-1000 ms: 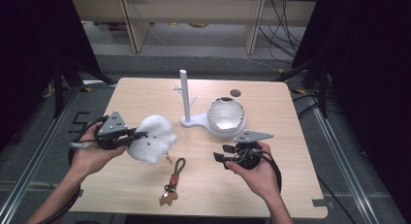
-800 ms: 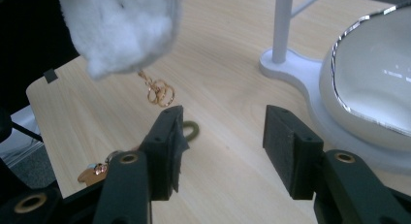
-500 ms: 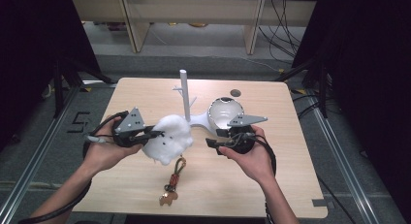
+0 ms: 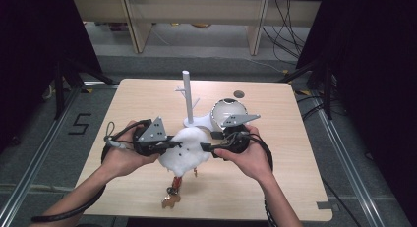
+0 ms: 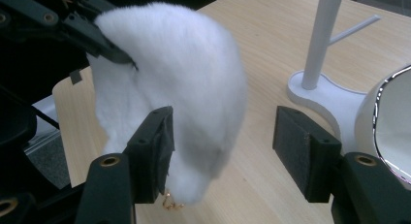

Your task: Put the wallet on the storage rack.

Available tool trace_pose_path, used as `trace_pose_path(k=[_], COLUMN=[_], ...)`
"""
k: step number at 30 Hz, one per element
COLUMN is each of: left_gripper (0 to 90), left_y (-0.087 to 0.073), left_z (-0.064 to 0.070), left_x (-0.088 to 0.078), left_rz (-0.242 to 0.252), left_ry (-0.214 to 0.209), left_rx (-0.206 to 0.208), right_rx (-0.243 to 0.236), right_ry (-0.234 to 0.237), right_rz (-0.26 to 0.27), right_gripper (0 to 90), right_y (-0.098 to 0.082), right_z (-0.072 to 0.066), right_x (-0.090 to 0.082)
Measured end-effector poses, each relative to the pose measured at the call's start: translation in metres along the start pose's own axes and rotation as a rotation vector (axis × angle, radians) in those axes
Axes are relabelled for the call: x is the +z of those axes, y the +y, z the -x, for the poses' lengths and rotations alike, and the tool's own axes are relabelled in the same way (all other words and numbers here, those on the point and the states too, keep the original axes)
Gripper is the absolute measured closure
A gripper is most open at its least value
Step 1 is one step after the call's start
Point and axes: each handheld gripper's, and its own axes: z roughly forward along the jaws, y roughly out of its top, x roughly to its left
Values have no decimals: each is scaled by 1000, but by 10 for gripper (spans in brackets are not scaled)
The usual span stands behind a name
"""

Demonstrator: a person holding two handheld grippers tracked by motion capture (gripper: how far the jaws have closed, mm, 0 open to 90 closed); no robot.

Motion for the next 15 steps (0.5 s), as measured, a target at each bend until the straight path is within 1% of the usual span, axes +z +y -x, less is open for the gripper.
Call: trace_pose_path(k=[1, 2, 3, 4, 5, 6, 7, 9, 11, 13, 15], left_gripper=[813, 813, 813, 813, 813, 813, 813, 813, 813, 813, 813], left_y=[0, 2, 4, 4, 5, 7, 8, 10, 13, 14, 16], left_z=[0, 3, 4, 4, 5, 6, 7, 8, 9, 10, 11], left_x=[0, 2, 2, 2, 3, 3, 4, 4, 4, 4, 4], left_rz=[0, 2, 3, 3, 4, 3, 5, 8, 7, 8, 4], left_ry=[0, -11, -12, -12, -17, -18, -17, -23, -25, -25, -28], left_rx=[0, 13, 15, 15, 28, 32, 35, 46, 58, 61, 69], right_rx=[0, 22, 12, 12, 6, -7, -7, -35, -54, -56, -63], right_ry=[0, 0, -14, -14, -11, -6, 13, 45, 57, 60, 28], right_rz=[0, -10, -21, -21, -5, -4, -8, 6, 9, 5, -1], right_gripper=[404, 392, 392, 392, 399, 439, 475, 504, 573, 590, 619], right_y=[0, 0, 0, 0, -1, -1, -1, -1, 0, 0, 0], right_z=[0, 0, 0, 0, 0, 1, 1, 3, 1, 1, 0], right_x=[0, 0, 0, 0, 2, 1, 0, 0, -2, -3, -7])
